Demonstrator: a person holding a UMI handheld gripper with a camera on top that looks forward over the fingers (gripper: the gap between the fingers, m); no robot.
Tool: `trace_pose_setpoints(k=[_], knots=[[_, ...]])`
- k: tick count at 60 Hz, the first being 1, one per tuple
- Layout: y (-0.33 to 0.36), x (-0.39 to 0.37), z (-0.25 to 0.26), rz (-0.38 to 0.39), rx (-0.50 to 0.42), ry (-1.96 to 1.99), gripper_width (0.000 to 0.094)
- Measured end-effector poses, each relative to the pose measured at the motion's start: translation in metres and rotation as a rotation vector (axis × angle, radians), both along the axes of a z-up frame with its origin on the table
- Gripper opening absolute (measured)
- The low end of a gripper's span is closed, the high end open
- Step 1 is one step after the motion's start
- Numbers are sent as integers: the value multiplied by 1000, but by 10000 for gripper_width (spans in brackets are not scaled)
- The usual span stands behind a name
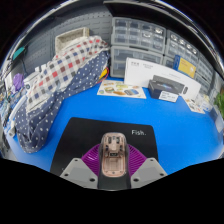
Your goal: Arrange mouse
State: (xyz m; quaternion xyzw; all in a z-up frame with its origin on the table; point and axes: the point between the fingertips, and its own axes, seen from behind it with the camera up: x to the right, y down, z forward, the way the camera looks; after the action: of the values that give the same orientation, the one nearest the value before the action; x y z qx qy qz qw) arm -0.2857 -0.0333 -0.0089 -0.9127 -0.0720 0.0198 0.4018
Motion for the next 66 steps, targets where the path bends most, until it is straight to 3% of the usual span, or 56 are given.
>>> trace_pose_setpoints(k=[7,15,21,23,46,66], knots=[[1,-1,0,-47,-9,54,379],[0,0,0,-41,-17,41,473],[-1,6,12,-74,-32,80,840],[-1,8,22,-81,-19,96,873],[-45,150,151,-135,134,73,866],[-98,282,188,-137,193,77,852]])
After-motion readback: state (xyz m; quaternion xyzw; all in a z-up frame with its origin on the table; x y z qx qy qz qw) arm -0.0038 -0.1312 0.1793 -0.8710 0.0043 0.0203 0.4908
